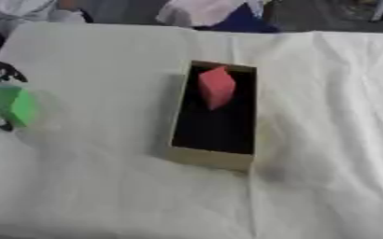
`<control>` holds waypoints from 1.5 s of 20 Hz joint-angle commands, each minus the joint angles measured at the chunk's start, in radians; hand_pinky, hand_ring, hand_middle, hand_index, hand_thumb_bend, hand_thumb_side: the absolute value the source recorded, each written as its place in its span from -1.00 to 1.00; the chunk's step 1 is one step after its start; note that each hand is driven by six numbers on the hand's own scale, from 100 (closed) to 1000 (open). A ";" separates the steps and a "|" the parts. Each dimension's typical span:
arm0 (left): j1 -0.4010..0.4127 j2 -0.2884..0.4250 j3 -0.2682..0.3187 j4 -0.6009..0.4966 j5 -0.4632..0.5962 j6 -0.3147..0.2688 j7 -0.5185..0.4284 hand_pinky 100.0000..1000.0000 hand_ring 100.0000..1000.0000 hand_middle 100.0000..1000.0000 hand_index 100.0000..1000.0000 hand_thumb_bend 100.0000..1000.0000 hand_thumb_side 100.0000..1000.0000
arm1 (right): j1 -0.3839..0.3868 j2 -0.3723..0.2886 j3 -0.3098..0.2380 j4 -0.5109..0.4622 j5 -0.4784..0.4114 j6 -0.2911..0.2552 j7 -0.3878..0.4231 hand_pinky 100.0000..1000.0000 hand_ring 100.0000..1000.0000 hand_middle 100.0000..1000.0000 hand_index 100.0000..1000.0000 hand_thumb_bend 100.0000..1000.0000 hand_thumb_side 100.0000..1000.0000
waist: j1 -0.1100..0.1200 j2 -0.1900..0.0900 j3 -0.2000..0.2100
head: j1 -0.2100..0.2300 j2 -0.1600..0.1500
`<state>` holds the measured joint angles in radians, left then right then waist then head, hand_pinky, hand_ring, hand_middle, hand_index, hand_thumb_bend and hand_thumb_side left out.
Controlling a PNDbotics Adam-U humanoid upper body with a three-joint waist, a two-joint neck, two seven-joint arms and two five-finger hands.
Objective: Pick up objects on the table and place them in the box.
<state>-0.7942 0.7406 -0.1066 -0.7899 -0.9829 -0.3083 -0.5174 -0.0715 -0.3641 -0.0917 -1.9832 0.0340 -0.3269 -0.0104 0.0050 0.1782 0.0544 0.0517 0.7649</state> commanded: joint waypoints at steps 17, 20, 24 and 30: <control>-0.045 0.039 -0.020 -0.102 0.034 -0.014 0.040 -0.05 0.11 0.12 0.25 -0.08 -1.00 | -0.003 -0.008 0.001 -0.017 0.005 0.006 0.009 0.68 0.58 0.31 0.69 -1.00 0.88 | 0.008 -0.018 0.000 | -0.051 0.005; -0.065 0.044 -0.043 -0.177 0.048 -0.027 0.005 -0.04 0.12 0.14 0.26 -0.07 -1.00 | -0.003 -0.010 0.003 -0.017 0.004 0.005 0.010 0.68 0.58 0.31 0.69 -1.00 0.87 | 0.010 -0.021 0.003 | -0.066 0.005; -0.089 0.032 -0.089 -0.293 0.083 -0.046 -0.038 -0.01 0.14 0.15 0.28 -0.11 -1.00 | -0.006 -0.016 0.003 -0.017 0.000 0.001 0.011 0.68 0.58 0.31 0.69 -1.00 0.85 | 0.011 -0.023 0.003 | -0.085 0.005; -0.138 -0.036 -0.143 -0.420 0.183 -0.054 -0.091 0.00 0.12 0.13 0.29 -0.29 -1.00 | -0.009 -0.026 0.003 -0.017 -0.007 -0.009 0.011 0.68 0.58 0.31 0.69 -1.00 0.84 | 0.010 -0.028 -0.003 | -0.097 0.005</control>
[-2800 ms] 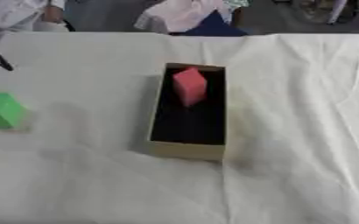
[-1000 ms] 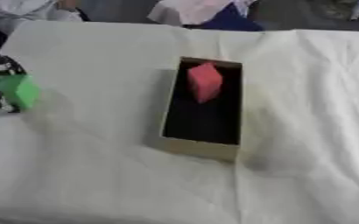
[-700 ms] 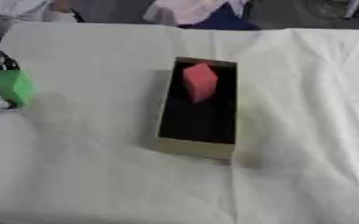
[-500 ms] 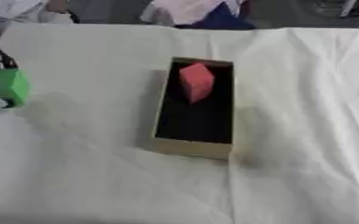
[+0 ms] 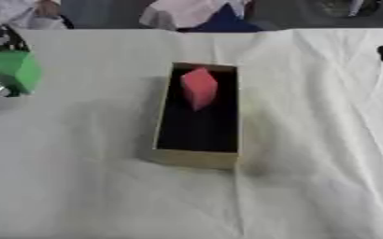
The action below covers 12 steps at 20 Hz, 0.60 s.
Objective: Pick up objects on the table and place them in the box.
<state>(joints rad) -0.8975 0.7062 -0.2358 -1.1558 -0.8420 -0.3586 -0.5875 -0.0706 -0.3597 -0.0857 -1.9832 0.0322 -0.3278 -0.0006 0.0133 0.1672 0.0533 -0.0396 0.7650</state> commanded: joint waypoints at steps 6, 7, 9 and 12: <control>-0.089 -0.063 -0.065 -0.133 0.132 -0.006 -0.086 0.00 0.12 0.13 0.29 -0.35 -1.00 | -0.012 -0.035 -0.001 -0.017 -0.013 -0.012 0.003 0.68 0.58 0.31 0.69 -1.00 0.83 | 0.004 -0.026 -0.007 | -0.004 0.005; -0.096 -0.072 -0.072 -0.141 0.142 -0.006 -0.095 0.00 0.12 0.13 0.30 -0.36 -1.00 | -0.012 -0.036 -0.001 -0.017 -0.014 -0.012 0.004 0.68 0.58 0.31 0.69 -1.00 0.83 | 0.005 -0.027 -0.008 | -0.004 0.005; -0.109 -0.093 -0.087 -0.157 0.165 -0.007 -0.112 0.00 0.11 0.13 0.30 -0.38 -1.00 | -0.012 -0.038 -0.001 -0.017 -0.017 -0.012 0.005 0.68 0.58 0.32 0.69 -1.00 0.83 | 0.007 -0.030 -0.010 | -0.006 0.005; -0.122 -0.124 -0.107 -0.183 0.191 -0.007 -0.130 0.00 0.11 0.12 0.30 -0.42 -1.00 | -0.013 -0.041 -0.001 -0.017 -0.020 -0.013 0.005 0.68 0.58 0.32 0.69 -1.00 0.82 | 0.009 -0.032 -0.012 | -0.015 0.005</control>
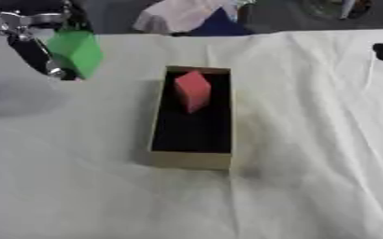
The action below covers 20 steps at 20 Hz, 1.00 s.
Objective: Pick up objects on the table and place them in the box.
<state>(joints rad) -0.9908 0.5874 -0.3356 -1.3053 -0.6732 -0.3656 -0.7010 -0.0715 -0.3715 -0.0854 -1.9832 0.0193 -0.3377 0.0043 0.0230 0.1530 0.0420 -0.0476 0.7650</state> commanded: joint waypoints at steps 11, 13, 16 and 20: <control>-0.059 -0.141 -0.070 -0.043 0.073 0.051 -0.043 -0.02 0.07 0.09 0.30 -0.55 -1.00 | -0.017 -0.027 0.001 -0.017 -0.014 0.000 0.008 0.68 0.58 0.31 0.69 -1.00 0.83 | 0.004 -0.018 -0.012 | -0.013 0.005; -0.059 -0.156 -0.083 -0.042 0.072 0.057 -0.039 -0.02 0.07 0.09 0.30 -0.56 -1.00 | -0.017 -0.026 0.001 -0.017 -0.015 0.002 0.008 0.68 0.58 0.31 0.69 -1.00 0.83 | 0.005 -0.018 -0.013 | -0.013 0.005; -0.059 -0.182 -0.103 -0.043 0.075 0.060 -0.034 -0.02 0.06 0.08 0.30 -0.59 -1.00 | -0.020 -0.025 0.000 -0.017 -0.016 0.006 0.007 0.68 0.58 0.31 0.69 -1.00 0.83 | 0.006 -0.018 -0.015 | -0.012 0.005; -0.056 -0.218 -0.130 -0.053 0.083 0.059 -0.038 -0.02 0.06 0.08 0.31 -0.60 -1.00 | -0.024 -0.025 -0.002 -0.017 -0.018 0.007 0.005 0.68 0.58 0.31 0.69 -1.00 0.82 | 0.006 -0.017 -0.018 | -0.010 0.005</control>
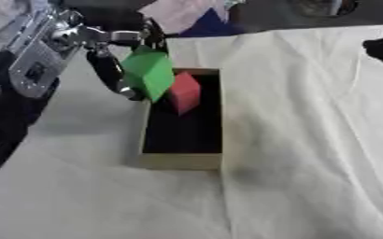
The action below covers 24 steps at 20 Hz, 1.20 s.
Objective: Pick up objects on the table and place them in the box.
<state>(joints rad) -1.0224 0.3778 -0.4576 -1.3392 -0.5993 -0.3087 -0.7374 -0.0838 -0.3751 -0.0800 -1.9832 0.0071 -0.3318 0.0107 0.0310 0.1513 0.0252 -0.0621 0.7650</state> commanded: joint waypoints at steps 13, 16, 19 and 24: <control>0.009 -0.083 -0.058 0.006 -0.065 0.007 -0.013 0.03 0.11 0.14 0.36 -0.44 -0.91 | -0.018 -0.020 -0.007 -0.017 -0.006 0.006 -0.004 0.68 0.58 0.31 0.69 -1.00 0.82 | 0.003 -0.012 -0.005 | 0.002 0.005; 0.013 -0.095 -0.058 0.035 -0.103 -0.001 0.001 0.12 0.19 0.23 0.44 -0.33 -0.82 | -0.018 -0.018 -0.006 -0.017 -0.006 0.008 -0.003 0.68 0.58 0.31 0.69 -1.00 0.83 | 0.003 -0.011 -0.005 | 0.000 0.005; 0.017 -0.100 -0.062 0.061 -0.139 -0.018 -0.004 0.42 0.54 0.57 0.72 -0.02 -0.58 | -0.017 -0.017 -0.006 -0.017 -0.005 0.009 -0.003 0.68 0.58 0.31 0.69 -1.00 0.83 | 0.003 -0.010 -0.005 | -0.006 0.005; 0.019 -0.099 -0.056 0.075 -0.223 -0.050 -0.009 0.60 0.75 0.77 0.90 0.33 -0.40 | -0.016 -0.015 -0.006 -0.017 -0.004 0.012 -0.004 0.68 0.58 0.30 0.69 -1.00 0.83 | 0.004 -0.010 -0.005 | -0.012 0.005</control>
<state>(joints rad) -0.9864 0.2726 -0.5253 -1.2589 -0.8017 -0.3440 -0.7430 -0.0915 -0.3747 -0.0800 -1.9832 0.0058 -0.3228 0.0079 0.0376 0.1539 0.0201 -0.0709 0.7650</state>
